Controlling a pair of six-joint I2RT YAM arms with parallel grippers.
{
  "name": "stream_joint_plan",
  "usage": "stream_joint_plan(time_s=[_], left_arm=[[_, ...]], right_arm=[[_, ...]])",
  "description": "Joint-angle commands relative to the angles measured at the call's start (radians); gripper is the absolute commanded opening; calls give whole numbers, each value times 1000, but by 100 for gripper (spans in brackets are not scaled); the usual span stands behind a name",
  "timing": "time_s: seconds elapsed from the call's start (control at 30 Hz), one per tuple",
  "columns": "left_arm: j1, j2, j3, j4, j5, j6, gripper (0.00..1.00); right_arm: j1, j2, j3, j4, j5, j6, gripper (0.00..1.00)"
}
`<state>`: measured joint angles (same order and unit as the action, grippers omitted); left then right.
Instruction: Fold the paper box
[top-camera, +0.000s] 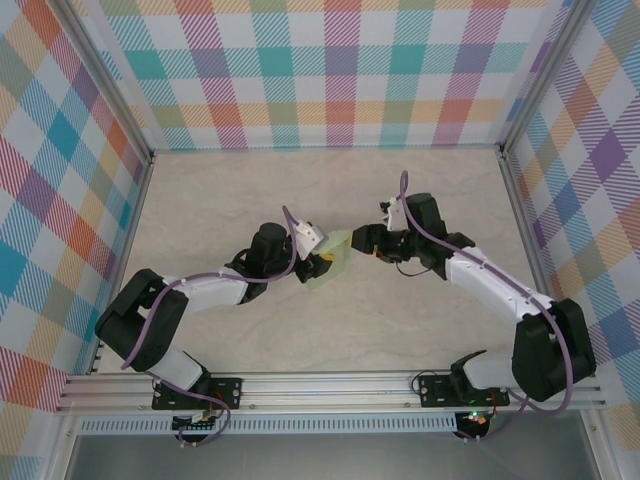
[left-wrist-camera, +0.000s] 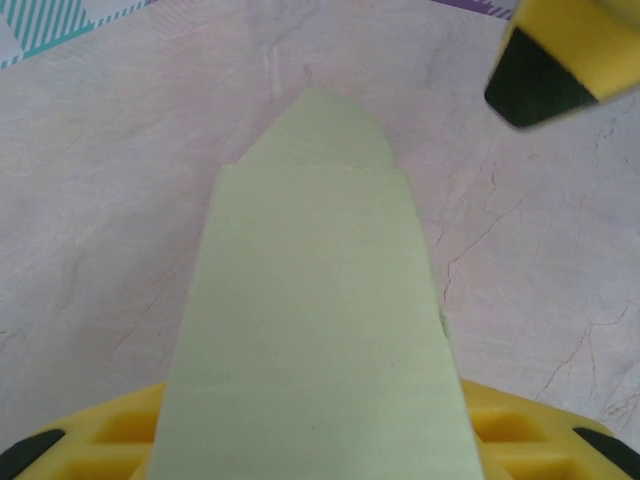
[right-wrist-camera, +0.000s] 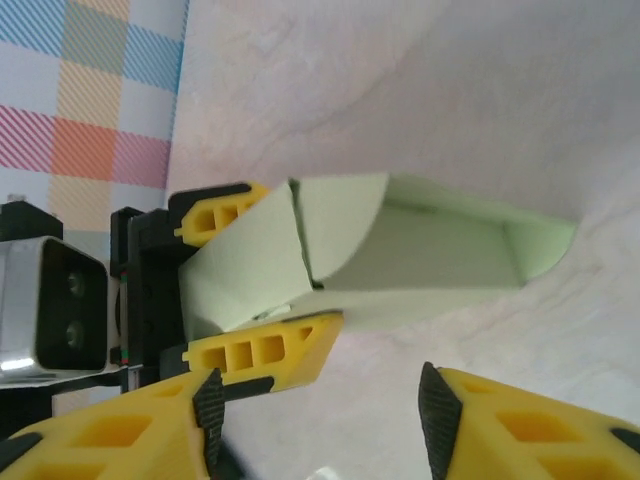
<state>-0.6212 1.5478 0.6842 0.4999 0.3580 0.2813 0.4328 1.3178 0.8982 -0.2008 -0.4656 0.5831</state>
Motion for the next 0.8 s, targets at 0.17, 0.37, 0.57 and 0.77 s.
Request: stream_joint_plan(time_s=[0.17, 0.37, 0.57, 0.77], left_arm=[[-3, 34, 22, -104, 44, -1, 46], [-2, 18, 44, -118, 80, -5, 46], [-2, 8, 56, -121, 91, -12, 46], [-1, 9, 66, -95, 76, -55, 46]], right_arm=[[-66, 21, -88, 249, -19, -901, 80], [-85, 113, -171, 427, -101, -1208, 83], [-82, 185, -114, 448, -202, -1220, 80], [-27, 190, -95, 414, -213, -1221, 67]])
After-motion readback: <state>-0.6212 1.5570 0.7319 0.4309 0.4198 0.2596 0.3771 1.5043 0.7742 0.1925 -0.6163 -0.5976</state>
